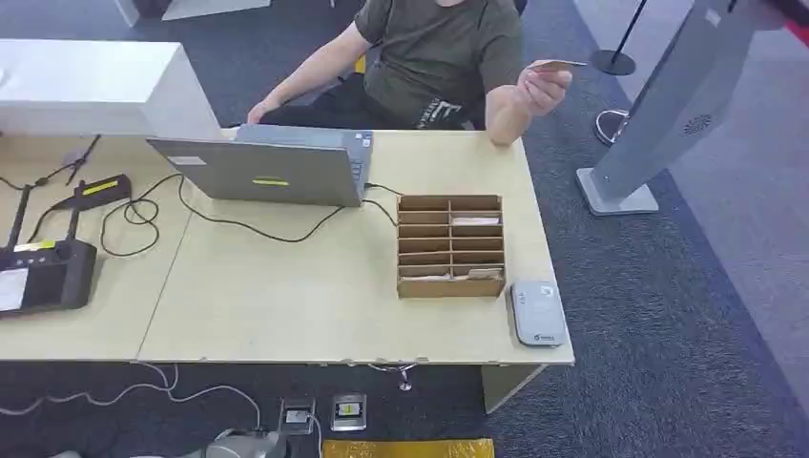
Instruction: Pass the card to the sensor for recognition and then transmit it.
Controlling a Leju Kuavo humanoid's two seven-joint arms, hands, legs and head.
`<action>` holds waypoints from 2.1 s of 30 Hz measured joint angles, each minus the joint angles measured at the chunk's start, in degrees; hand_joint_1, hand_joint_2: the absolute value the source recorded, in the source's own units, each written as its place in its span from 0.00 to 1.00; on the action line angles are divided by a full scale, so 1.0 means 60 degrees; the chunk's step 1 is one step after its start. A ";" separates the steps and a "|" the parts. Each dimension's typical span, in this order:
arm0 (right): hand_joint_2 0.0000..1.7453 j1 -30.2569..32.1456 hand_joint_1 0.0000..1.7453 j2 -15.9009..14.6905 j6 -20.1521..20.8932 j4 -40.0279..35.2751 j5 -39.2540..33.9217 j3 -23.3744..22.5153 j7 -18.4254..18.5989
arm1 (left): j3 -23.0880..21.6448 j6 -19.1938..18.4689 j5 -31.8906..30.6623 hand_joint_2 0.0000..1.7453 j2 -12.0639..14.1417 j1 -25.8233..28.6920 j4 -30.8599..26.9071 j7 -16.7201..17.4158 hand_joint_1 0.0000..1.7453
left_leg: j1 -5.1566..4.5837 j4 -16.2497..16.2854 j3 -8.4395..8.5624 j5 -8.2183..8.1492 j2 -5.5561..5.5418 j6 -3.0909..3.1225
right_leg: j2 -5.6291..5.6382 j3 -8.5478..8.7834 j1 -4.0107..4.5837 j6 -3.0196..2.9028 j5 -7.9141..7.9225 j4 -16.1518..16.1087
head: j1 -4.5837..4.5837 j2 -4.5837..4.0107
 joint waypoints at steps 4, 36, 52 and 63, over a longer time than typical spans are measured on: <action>1.00 0.0559 0.00 0.0285 0.0500 -0.5197 0.0077 0.0114 -0.0195 | 0.0000 0.0023 -0.0434 0.00 0.0073 -0.0120 -0.0044 0.0029 0.00 | -0.0017 0.0002 0.0237 -0.0113 0.0447 -0.0006 | 0.0473 -0.0149 -0.0033 -0.0026 -0.0004 0.0034 | -0.0110 0.0000; 1.00 0.0860 0.00 0.0620 -0.0116 -1.0741 -0.0819 0.2364 -0.0253 | 0.0000 -0.0043 -0.0506 0.00 0.0044 -0.0129 -0.0044 0.0222 0.00 | -0.0005 0.0005 0.0259 -0.0031 0.0288 -0.0035 | 0.0314 -0.0178 -0.0031 -0.0029 0.0013 0.0039 | -0.0128 0.0000; 1.00 0.0873 1.00 0.0686 -0.0225 -1.0712 -0.0829 0.2649 -0.0366 | -0.0004 -0.0079 -0.0506 0.00 0.0044 -0.0128 -0.0044 0.0222 0.00 | -0.0005 0.0004 0.0260 -0.0031 0.0287 -0.0035 | 0.0314 -0.0178 -0.0031 -0.0029 0.0013 0.0040 | -0.0128 0.0000; 1.00 0.0914 1.00 0.0897 -0.0192 -1.0297 -0.0804 0.2896 -0.0657 | 0.0000 -0.0112 -0.0510 0.00 0.0033 -0.0127 -0.0044 0.0222 0.00 | -0.0005 0.0004 0.0258 -0.0031 0.0288 -0.0035 | 0.0313 -0.0179 -0.0031 -0.0029 0.0013 0.0039 | -0.0128 0.0000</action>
